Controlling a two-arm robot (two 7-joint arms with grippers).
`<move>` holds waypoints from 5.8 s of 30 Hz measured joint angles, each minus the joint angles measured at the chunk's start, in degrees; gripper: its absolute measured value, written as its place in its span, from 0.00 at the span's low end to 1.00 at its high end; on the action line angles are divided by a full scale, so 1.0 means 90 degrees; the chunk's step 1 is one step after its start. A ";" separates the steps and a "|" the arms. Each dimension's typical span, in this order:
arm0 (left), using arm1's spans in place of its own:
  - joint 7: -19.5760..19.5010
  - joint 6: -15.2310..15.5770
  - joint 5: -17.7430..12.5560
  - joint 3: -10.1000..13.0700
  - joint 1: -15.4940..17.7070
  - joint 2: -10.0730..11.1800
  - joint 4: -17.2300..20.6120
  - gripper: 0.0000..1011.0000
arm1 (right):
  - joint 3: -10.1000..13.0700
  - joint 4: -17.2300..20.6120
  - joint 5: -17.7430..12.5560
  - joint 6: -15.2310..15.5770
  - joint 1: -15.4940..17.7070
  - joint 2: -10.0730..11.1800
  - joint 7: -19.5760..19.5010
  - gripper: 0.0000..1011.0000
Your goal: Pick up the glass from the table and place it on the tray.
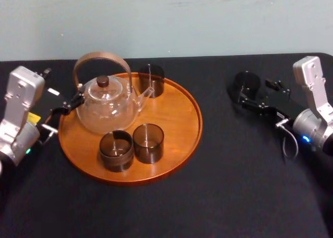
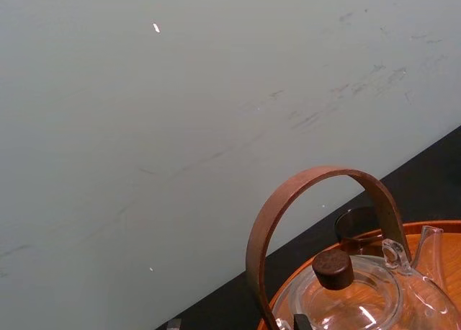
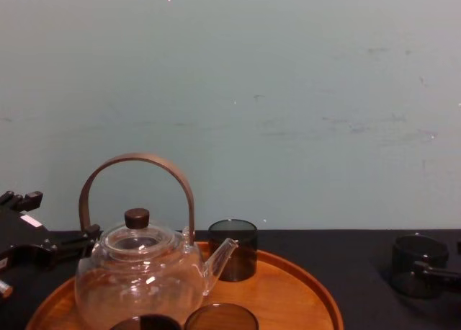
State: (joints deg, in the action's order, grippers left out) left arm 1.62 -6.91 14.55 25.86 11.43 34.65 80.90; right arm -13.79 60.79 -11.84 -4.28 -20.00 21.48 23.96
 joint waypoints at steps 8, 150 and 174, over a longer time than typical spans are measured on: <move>0.0000 0.0000 0.0000 0.0000 0.0000 0.0000 0.0000 1.00 | -0.0075 -0.0594 0.0049 -0.0145 -0.0359 -0.0154 0.0085 0.99; 0.0000 0.0000 0.0000 0.0000 0.0000 0.0000 0.0000 1.00 | -0.1263 0.0200 -0.0133 -0.0149 -0.0626 -0.0349 0.0809 0.89; 0.0000 0.0000 0.0000 0.0000 0.0000 0.0000 0.0000 1.00 | -0.1449 -0.0093 -0.0100 -0.0230 -0.0786 -0.0532 0.0885 0.89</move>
State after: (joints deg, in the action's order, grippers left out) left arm 1.62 -6.91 14.55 25.86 11.43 34.65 80.90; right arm -26.83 59.95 -12.74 -6.35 -27.08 16.69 31.93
